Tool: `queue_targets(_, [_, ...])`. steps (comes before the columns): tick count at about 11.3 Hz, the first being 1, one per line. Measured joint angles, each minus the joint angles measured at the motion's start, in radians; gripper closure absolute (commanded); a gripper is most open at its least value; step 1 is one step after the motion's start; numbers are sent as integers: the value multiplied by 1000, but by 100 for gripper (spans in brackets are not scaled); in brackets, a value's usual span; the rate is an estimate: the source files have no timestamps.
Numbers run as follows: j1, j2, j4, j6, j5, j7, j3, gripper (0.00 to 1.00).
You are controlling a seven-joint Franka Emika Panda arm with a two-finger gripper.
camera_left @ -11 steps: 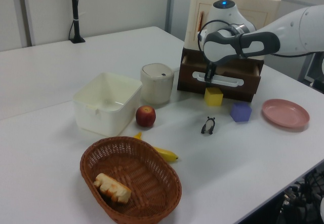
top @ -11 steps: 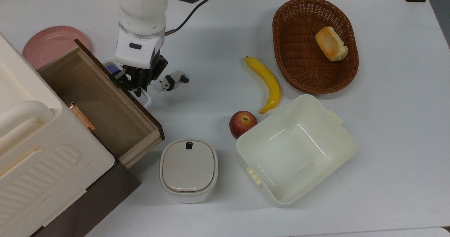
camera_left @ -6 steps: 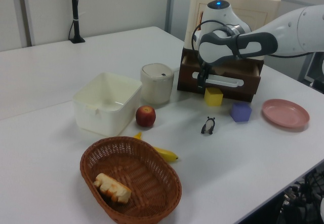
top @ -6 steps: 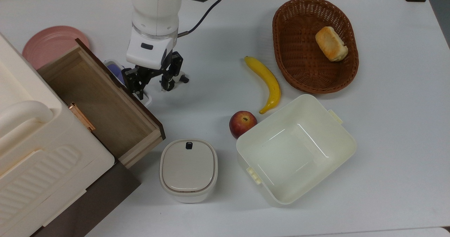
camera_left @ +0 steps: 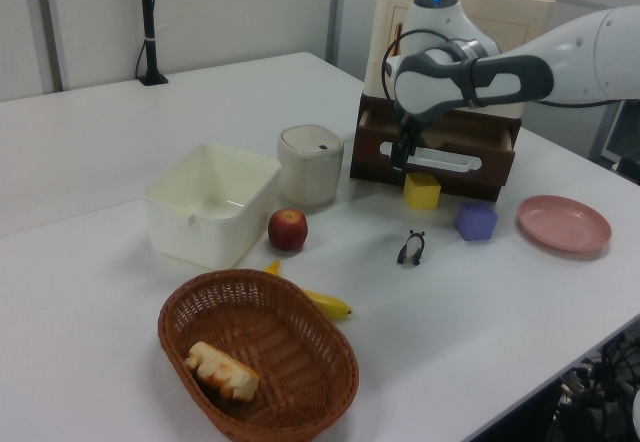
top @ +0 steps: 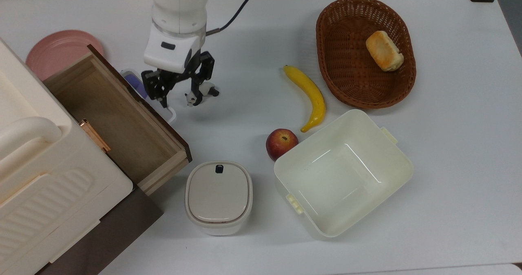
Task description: Slide the drawer open
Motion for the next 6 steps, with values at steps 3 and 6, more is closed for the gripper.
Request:
queue_targets(3, [0, -76, 31, -186, 147, 37, 0, 0])
queue_targets(6, [39, -157, 60, -338, 190, 200, -3, 0])
